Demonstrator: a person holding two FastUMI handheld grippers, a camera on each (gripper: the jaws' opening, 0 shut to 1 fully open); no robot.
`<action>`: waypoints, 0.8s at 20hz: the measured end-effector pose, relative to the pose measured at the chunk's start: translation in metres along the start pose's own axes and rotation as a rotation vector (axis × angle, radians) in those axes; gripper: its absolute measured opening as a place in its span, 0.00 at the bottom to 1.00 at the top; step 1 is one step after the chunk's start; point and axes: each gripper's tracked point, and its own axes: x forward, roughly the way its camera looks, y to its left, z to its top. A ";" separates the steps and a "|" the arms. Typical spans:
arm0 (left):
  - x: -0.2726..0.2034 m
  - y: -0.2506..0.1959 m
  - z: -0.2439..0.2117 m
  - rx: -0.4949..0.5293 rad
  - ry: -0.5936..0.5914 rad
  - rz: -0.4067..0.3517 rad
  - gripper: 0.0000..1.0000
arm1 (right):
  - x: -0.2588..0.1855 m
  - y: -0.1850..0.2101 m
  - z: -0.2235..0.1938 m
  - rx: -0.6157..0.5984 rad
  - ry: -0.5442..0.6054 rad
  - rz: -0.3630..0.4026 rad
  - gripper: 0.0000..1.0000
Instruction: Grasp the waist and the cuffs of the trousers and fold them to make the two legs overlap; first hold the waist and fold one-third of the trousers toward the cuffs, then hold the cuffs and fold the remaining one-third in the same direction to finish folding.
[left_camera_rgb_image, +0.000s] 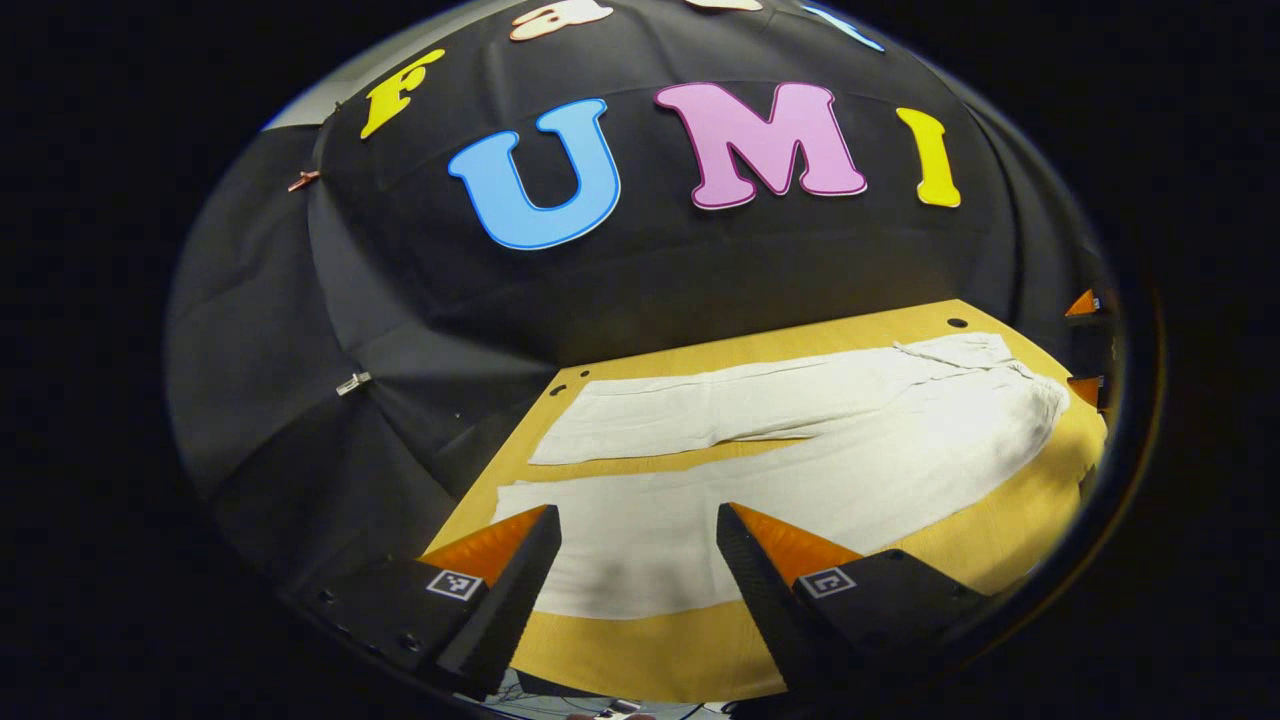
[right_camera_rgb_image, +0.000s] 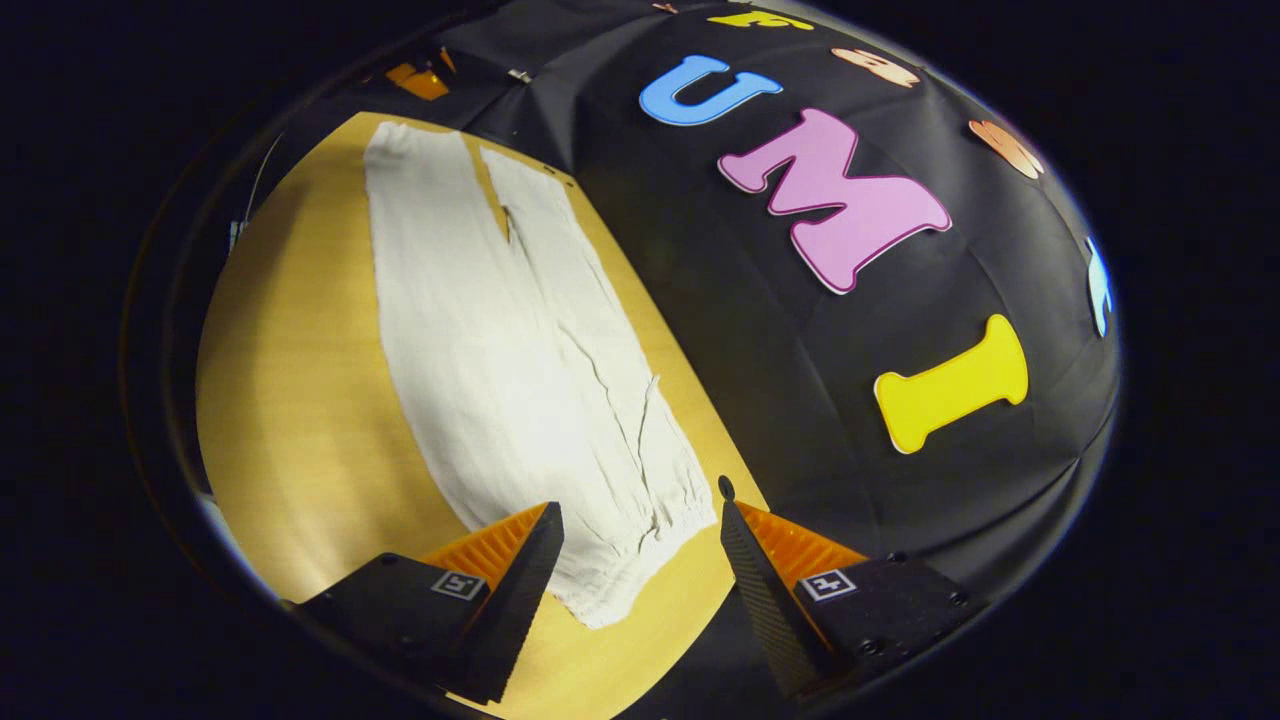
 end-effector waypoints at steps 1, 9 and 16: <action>0.002 -0.001 -0.004 0.006 0.010 -0.001 0.99 | -0.001 0.006 -0.012 -0.036 0.014 0.016 0.97; 0.007 0.001 -0.013 0.004 0.043 0.007 0.99 | 0.017 0.047 -0.094 -0.306 0.155 0.169 0.97; -0.001 0.023 -0.029 -0.022 0.089 0.062 0.99 | 0.052 0.049 -0.104 -0.434 0.157 0.155 0.95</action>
